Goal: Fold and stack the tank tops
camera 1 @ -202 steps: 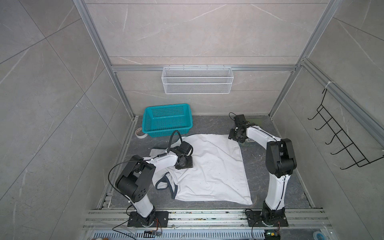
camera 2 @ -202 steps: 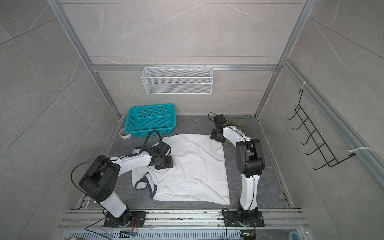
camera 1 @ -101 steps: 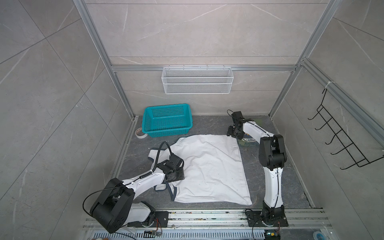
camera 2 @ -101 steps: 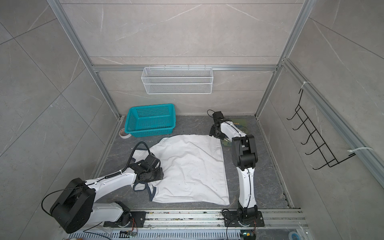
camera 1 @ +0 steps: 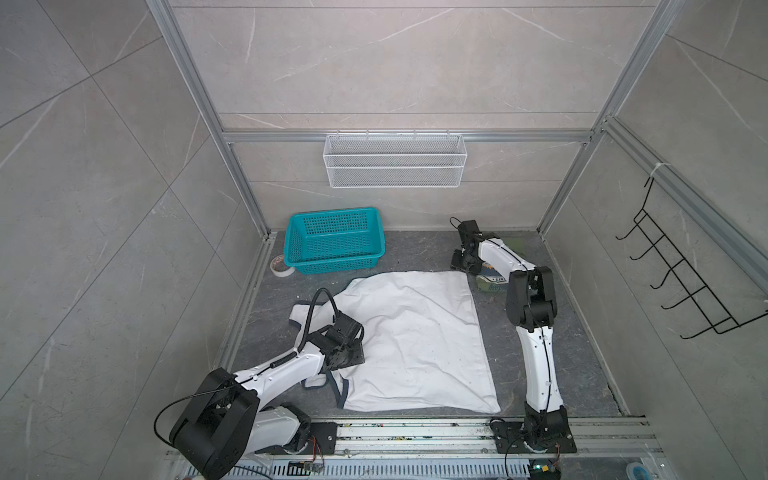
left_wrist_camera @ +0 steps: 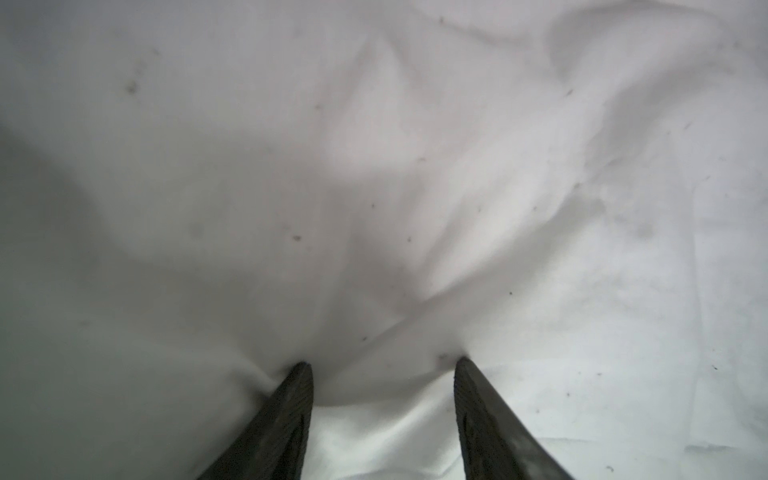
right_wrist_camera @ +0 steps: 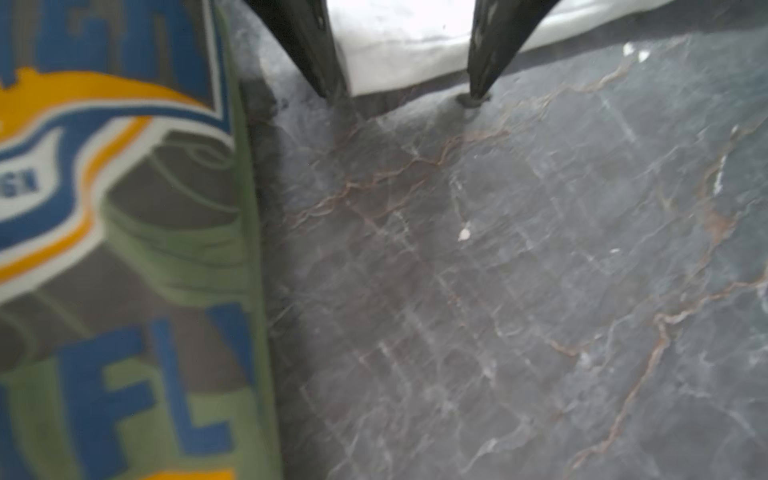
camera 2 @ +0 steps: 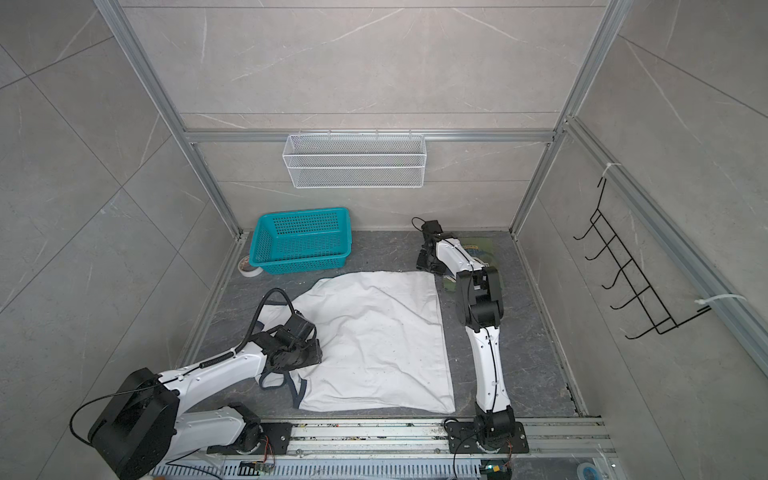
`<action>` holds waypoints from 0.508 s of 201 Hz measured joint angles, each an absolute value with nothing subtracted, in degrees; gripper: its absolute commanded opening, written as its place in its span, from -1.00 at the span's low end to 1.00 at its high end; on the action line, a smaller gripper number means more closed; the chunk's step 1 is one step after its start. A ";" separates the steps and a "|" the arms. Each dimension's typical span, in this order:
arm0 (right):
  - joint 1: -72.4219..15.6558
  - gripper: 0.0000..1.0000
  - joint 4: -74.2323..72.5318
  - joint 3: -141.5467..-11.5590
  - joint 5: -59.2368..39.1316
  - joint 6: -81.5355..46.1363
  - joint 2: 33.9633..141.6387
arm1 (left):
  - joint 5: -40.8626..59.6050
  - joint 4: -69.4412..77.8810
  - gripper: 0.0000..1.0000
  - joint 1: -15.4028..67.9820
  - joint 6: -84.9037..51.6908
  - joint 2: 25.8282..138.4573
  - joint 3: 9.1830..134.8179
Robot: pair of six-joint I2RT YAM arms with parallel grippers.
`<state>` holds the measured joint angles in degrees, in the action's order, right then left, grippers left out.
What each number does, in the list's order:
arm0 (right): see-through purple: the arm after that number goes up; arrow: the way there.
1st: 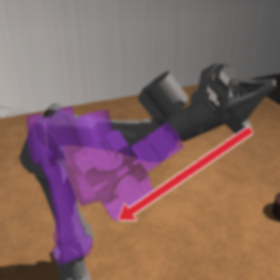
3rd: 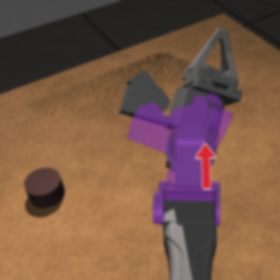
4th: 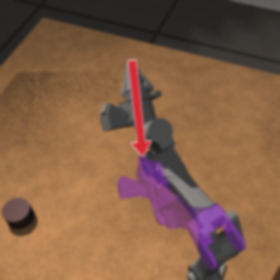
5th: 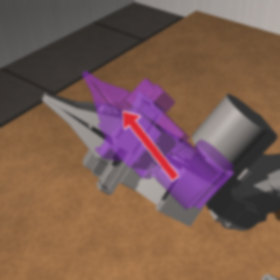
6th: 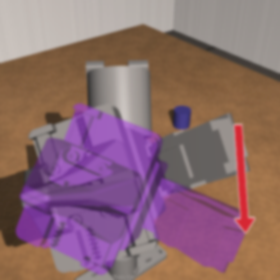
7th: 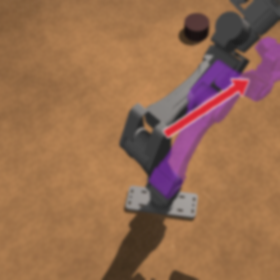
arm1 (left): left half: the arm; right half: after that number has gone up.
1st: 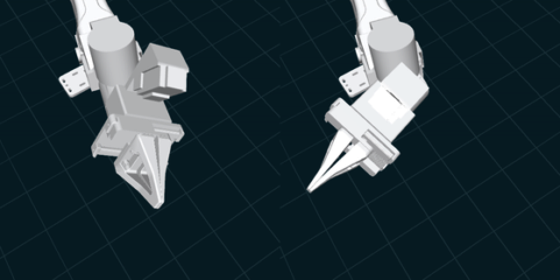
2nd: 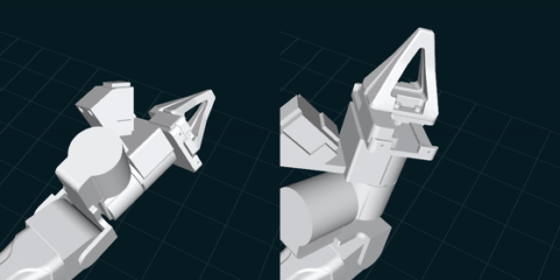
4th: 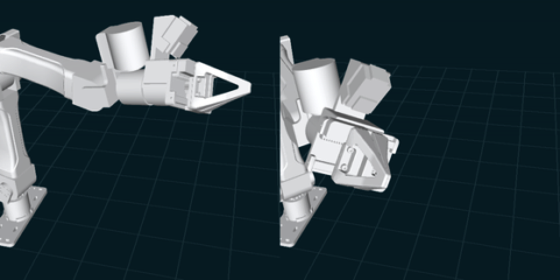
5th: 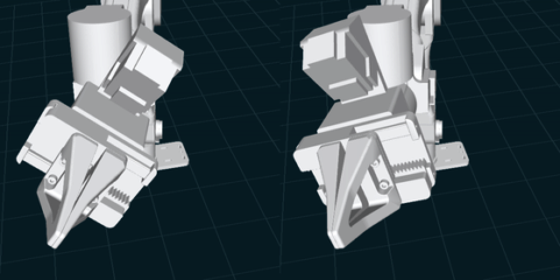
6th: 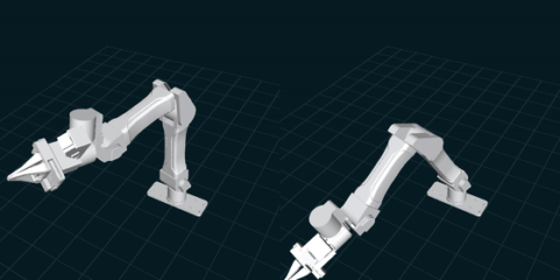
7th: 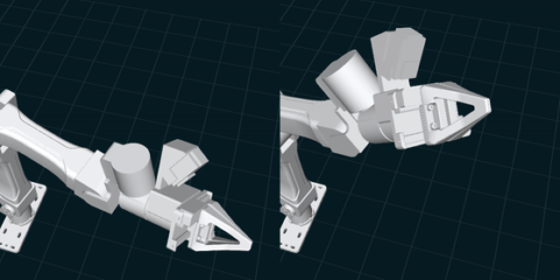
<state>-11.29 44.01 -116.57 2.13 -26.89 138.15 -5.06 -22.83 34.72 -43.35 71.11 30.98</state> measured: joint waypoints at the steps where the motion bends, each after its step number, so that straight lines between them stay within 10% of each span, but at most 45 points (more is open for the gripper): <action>1: -11.29 -0.16 43.99 -116.57 2.17 -27.00 138.15 | -5.08 -22.83 0.16 34.72 -43.35 71.11 30.98; 102: -11.16 -0.79 43.92 -115.39 6.48 -25.58 136.97 | -5.06 -26.37 0.16 34.72 -45.04 64.79 28.69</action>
<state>-11.16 43.92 -115.39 6.48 -25.58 136.97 -5.06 -26.37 34.72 -45.04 64.79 28.69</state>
